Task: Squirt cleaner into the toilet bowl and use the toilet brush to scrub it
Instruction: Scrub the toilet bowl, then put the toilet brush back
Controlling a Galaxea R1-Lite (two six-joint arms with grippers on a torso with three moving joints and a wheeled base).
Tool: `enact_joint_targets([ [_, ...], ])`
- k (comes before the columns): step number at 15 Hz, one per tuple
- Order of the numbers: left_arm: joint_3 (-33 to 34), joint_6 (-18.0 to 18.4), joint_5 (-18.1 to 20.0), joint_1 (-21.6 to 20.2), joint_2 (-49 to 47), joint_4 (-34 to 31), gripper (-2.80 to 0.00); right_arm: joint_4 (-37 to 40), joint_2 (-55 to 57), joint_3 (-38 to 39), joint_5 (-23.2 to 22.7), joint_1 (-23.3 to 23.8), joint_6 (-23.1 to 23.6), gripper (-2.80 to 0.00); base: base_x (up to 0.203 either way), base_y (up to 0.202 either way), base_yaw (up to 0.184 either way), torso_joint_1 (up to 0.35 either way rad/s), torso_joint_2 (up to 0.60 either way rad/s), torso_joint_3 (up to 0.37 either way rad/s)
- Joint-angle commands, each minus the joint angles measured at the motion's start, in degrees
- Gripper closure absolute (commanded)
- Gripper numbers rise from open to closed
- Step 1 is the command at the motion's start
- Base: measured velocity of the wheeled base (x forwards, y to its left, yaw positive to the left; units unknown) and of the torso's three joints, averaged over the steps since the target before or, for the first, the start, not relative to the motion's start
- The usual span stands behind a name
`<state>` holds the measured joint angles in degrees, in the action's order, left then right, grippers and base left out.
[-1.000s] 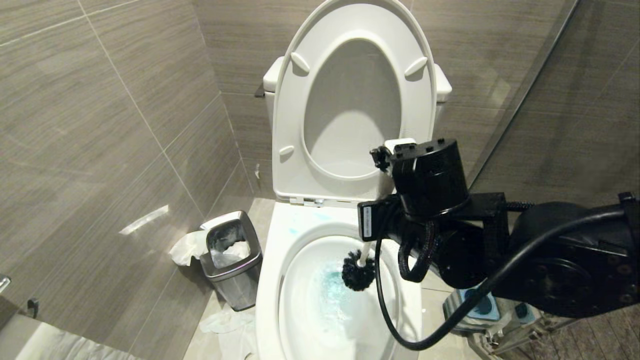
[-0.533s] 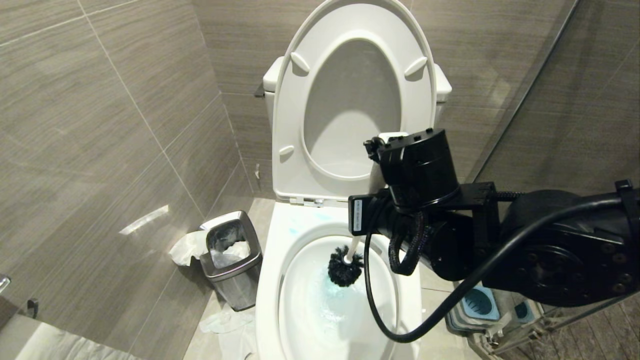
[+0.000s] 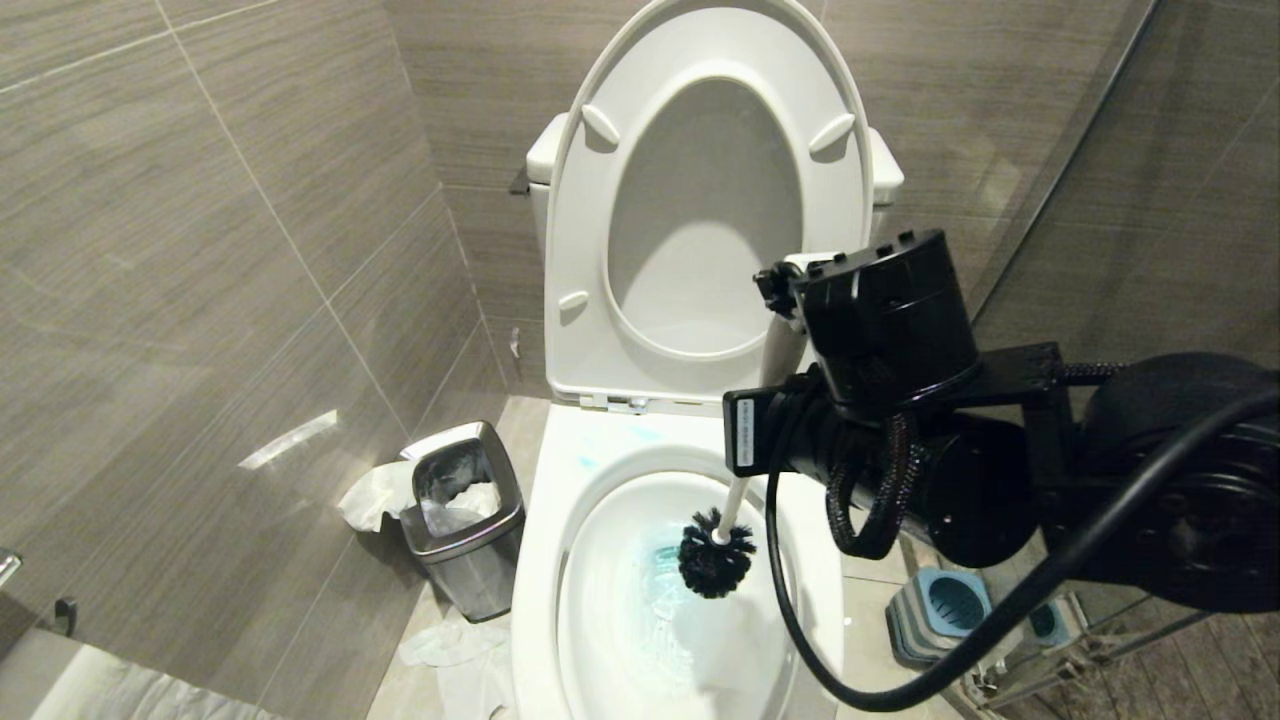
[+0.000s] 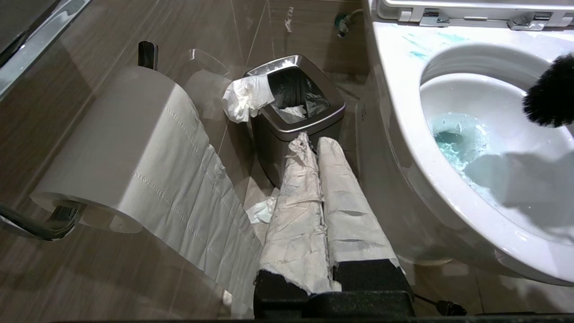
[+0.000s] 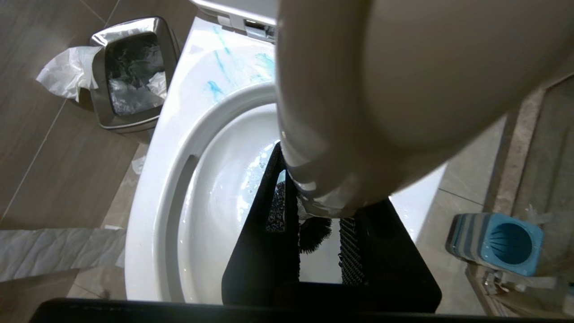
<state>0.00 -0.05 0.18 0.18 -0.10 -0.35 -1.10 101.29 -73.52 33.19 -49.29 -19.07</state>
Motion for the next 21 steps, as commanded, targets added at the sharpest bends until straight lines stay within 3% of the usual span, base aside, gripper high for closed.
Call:
enact_joint_targets([
  [1,0.09,-0.04,-0.01,-0.01,0.01,0.0,0.0,5.62,-4.52,-1.94,0.15,-0.02,-0.28,0.0,0.0,0.0,0.0,0.0,0.0,0.0],
  [6,0.09,-0.04,-0.01,-0.01,0.01,0.0,0.0,18.75,-10.19,-9.75,0.18,0.08,-0.45,0.0,0.0,0.0,0.0,0.0,0.0,0.0],
  [9,0.09,-0.04,-0.01,-0.01,0.01,0.0,0.0,25.63,-12.13,-13.15,0.51,2.69,-1.11,0.0,0.0,0.0,0.0,0.0,0.0,0.0],
  [13,0.09,-0.04,-0.01,-0.01,0.01,0.0,0.0,26.54,-13.48,-13.45,0.22,7.14,-1.41,0.0,0.0,0.0,0.0,0.0,0.0,0.0],
  [16,0.09,-0.04,-0.01,-0.01,0.01,0.0,0.0,26.51,-13.59,-13.18,-0.5,13.23,-1.52,0.0,0.0,0.0,0.0,0.0,0.0,0.0],
  [21,0.09,-0.04,-0.01,-0.01,0.01,0.0,0.0,25.51,-13.87,-10.25,-8.83,29.45,-1.4,0.0,0.0,0.0,0.0,0.0,0.0,0.0],
])
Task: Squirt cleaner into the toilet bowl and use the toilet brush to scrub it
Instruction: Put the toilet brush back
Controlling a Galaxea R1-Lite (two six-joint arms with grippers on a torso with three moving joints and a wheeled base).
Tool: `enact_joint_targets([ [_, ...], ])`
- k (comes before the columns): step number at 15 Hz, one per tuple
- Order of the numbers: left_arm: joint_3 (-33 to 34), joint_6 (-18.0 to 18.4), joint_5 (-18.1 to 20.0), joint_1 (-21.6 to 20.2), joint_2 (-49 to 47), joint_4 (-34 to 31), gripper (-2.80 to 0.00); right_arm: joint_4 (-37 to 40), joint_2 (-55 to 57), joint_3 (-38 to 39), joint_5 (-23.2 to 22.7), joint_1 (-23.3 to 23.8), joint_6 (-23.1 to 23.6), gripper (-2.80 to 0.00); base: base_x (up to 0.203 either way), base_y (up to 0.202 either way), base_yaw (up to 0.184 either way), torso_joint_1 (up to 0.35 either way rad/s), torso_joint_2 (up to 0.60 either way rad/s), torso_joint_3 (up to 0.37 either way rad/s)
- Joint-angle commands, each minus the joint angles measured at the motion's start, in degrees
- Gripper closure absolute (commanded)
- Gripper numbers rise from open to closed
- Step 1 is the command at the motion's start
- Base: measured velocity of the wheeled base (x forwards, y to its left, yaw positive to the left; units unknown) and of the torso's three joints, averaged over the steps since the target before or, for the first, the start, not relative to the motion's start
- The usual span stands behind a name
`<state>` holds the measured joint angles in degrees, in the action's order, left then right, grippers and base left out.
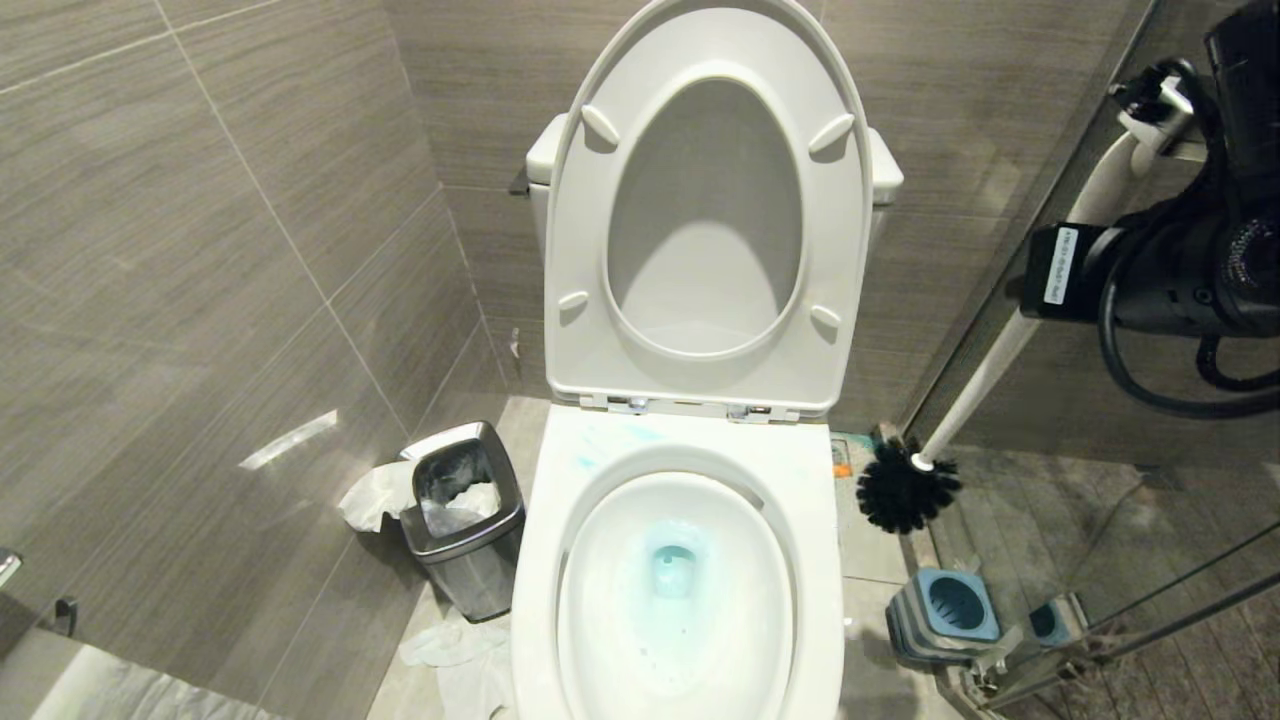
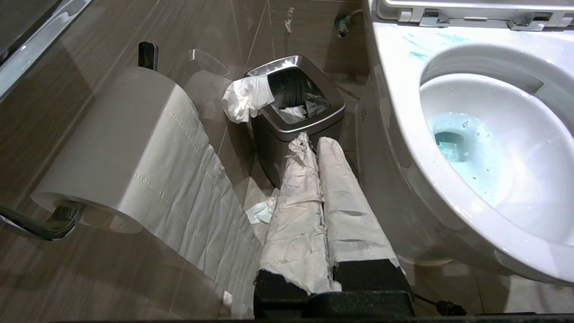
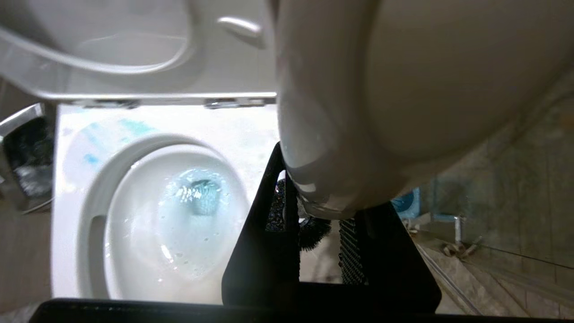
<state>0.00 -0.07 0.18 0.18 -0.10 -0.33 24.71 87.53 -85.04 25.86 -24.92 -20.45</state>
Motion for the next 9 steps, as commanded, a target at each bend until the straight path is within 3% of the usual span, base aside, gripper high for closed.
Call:
enact_joint_targets([
  [1,0.09,-0.01,-0.01,-0.01,0.01,-0.02,0.0,-1.54,-0.14,2.61,-2.8,8.04,0.2,0.0,0.0,0.0,0.0,0.0,0.0,0.0],
  [4,0.09,-0.01,-0.01,-0.01,0.01,-0.02,0.0,-12.93,-0.26,12.18,-6.23,15.96,5.67,0.0,0.0,0.0,0.0,0.0,0.0,0.0],
  [7,0.09,-0.01,-0.01,-0.01,0.01,-0.02,0.0,-27.3,-0.14,24.22,-8.47,20.32,11.94,0.0,0.0,0.0,0.0,0.0,0.0,0.0],
  [9,0.09,-0.01,-0.01,-0.01,0.01,-0.02,0.0,-32.95,1.29,29.59,-8.97,22.58,13.41,0.0,0.0,0.0,0.0,0.0,0.0,0.0],
])
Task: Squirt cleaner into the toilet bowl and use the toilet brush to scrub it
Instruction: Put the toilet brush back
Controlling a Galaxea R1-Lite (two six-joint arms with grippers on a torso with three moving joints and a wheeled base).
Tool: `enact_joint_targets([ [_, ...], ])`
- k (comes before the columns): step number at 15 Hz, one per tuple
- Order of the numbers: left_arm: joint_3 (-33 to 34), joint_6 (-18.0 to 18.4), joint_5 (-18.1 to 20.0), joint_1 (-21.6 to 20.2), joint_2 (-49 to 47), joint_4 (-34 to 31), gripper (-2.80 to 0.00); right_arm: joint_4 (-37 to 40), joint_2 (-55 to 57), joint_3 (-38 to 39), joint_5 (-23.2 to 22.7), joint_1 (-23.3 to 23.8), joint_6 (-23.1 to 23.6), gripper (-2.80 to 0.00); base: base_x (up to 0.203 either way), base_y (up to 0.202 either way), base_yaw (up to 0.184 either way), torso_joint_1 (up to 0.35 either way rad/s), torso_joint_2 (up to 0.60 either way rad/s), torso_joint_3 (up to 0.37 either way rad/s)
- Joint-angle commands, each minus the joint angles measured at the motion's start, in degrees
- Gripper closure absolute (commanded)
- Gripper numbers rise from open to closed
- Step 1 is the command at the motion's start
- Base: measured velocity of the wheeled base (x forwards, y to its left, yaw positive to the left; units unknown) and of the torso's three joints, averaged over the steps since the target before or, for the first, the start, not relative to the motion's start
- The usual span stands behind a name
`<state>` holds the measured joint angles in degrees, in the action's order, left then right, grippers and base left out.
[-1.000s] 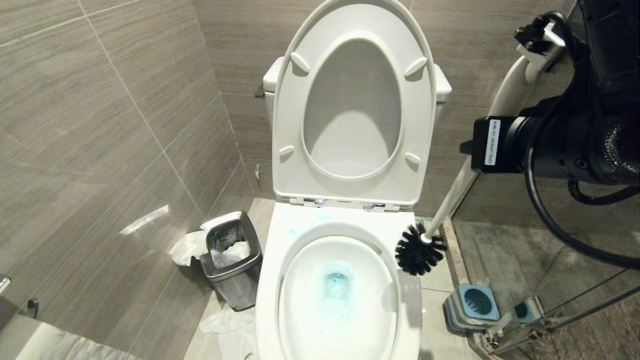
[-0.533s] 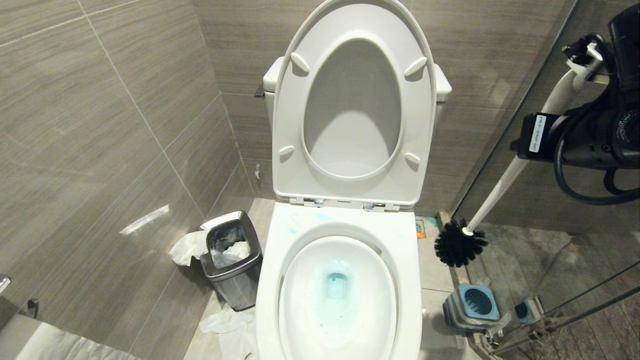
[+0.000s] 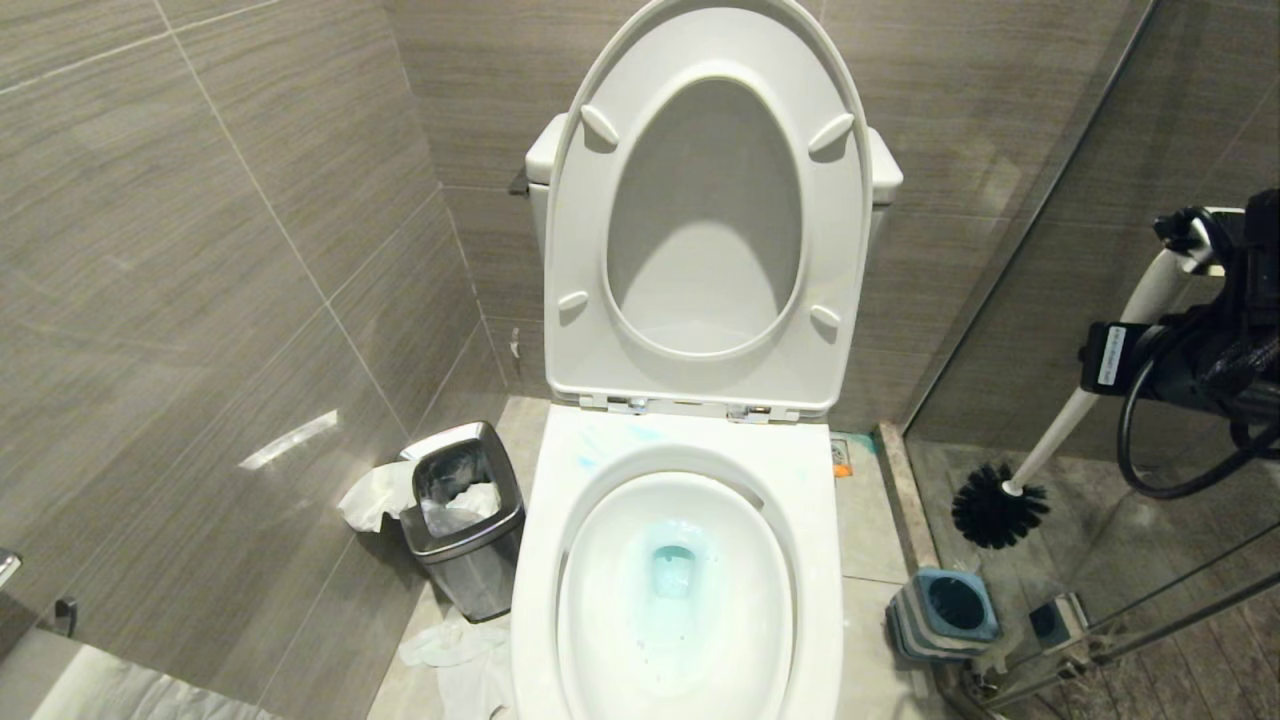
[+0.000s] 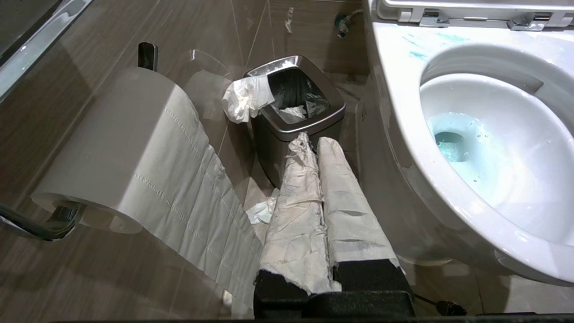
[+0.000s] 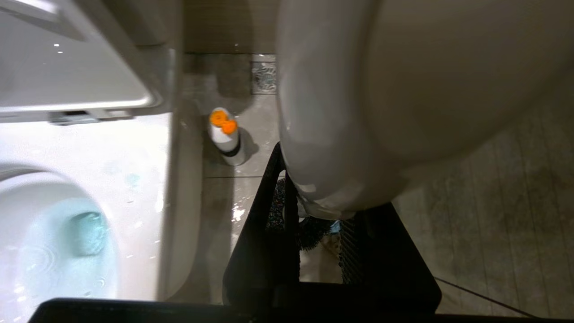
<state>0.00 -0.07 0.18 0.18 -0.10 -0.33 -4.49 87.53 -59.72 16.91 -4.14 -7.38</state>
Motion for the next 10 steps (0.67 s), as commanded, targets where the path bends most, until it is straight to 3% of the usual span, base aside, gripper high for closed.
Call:
enact_joint_targets([
  [1,0.09,-0.02,-0.01,-0.01,0.01,-0.02,0.0,-5.8,2.72,6.09,-0.09,2.68,0.52,0.0,0.0,0.0,0.0,0.0,0.0,0.0],
  [10,0.09,-0.02,-0.01,-0.01,0.01,-0.02,0.0,-22.38,16.97,15.53,0.77,4.72,-0.95,0.0,0.0,0.0,0.0,0.0,0.0,0.0],
])
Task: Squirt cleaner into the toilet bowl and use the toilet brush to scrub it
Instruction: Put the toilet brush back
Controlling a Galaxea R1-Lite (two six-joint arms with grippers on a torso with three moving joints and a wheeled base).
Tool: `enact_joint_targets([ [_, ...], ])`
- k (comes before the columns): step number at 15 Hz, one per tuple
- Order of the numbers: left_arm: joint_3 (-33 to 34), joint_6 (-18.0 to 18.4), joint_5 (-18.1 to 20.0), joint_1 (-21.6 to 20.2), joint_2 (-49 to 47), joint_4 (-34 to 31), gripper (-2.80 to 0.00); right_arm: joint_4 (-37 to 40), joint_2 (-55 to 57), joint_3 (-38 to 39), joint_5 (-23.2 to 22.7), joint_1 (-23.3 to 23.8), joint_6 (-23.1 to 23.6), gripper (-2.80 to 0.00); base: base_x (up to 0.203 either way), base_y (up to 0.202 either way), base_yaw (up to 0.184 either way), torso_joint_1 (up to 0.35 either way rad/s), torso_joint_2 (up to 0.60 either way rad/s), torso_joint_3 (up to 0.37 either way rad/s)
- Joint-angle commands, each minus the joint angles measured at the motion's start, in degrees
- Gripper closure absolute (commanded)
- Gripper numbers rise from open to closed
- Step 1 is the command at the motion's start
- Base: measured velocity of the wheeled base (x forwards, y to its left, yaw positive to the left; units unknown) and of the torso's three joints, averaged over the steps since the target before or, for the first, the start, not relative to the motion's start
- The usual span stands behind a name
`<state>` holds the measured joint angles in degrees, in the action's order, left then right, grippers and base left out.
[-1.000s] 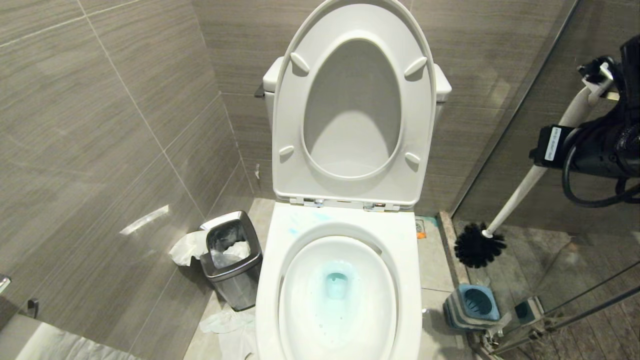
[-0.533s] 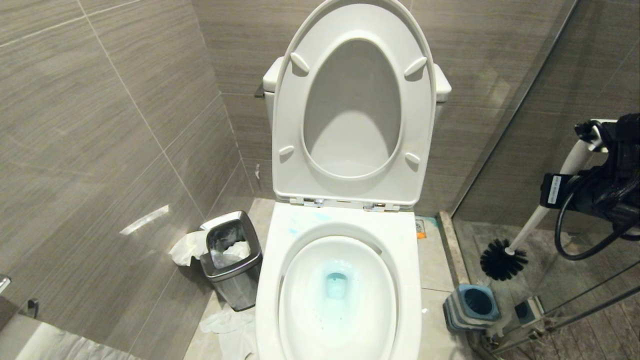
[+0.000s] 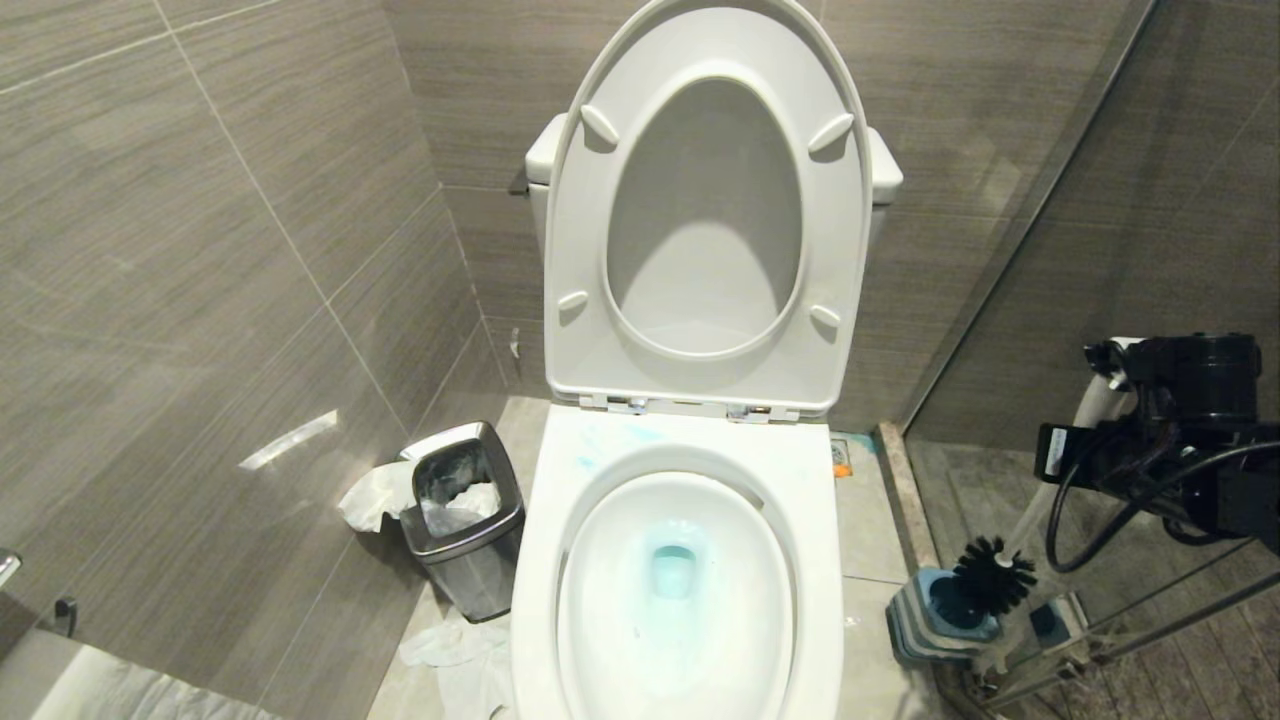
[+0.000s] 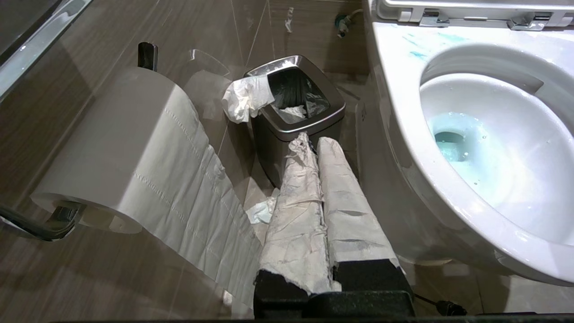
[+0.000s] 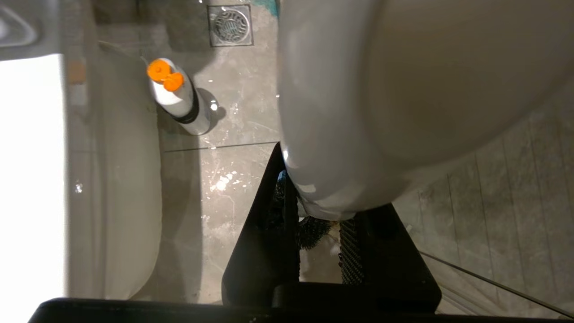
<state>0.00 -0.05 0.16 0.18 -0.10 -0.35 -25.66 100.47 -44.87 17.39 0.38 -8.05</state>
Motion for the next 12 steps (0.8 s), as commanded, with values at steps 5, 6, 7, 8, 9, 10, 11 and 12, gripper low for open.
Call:
enact_joint_targets([
  [5,0.09,-0.04,0.02,-0.01,0.01,0.0,0.0,-6.15,10.73,0.79,0.78,1.87,-0.74,0.0,0.0,0.0,0.0,0.0,0.0,0.0],
  [6,0.09,-0.04,0.02,-0.01,0.01,0.0,0.0,-7.64,11.85,0.82,1.09,2.18,-0.68,0.0,0.0,0.0,0.0,0.0,0.0,0.0],
  [7,0.09,-0.04,0.02,-0.01,0.01,0.0,0.0,-8.87,12.91,0.83,1.43,2.24,-0.65,0.0,0.0,0.0,0.0,0.0,0.0,0.0],
  [8,0.09,-0.04,0.02,-0.01,0.01,0.0,0.0,-10.14,14.14,0.76,1.71,2.32,-0.59,0.0,0.0,0.0,0.0,0.0,0.0,0.0],
  [9,0.09,-0.04,0.02,-0.01,0.01,0.0,0.0,-11.61,15.29,0.6,1.89,2.4,-0.47,0.0,0.0,0.0,0.0,0.0,0.0,0.0],
  [10,0.09,-0.04,0.02,-0.01,0.01,0.0,0.0,-12.72,16.21,0.46,1.98,2.43,-0.29,0.0,0.0,0.0,0.0,0.0,0.0,0.0],
  [11,0.09,-0.04,0.02,-0.01,0.01,0.0,0.0,-13.65,17.19,0.31,2.06,2.43,-0.23,0.0,0.0,0.0,0.0,0.0,0.0,0.0],
  [12,0.09,-0.04,0.02,-0.01,0.01,0.0,0.0,-14.44,18.23,0.21,2.27,2.43,-0.21,0.0,0.0,0.0,0.0,0.0,0.0,0.0],
])
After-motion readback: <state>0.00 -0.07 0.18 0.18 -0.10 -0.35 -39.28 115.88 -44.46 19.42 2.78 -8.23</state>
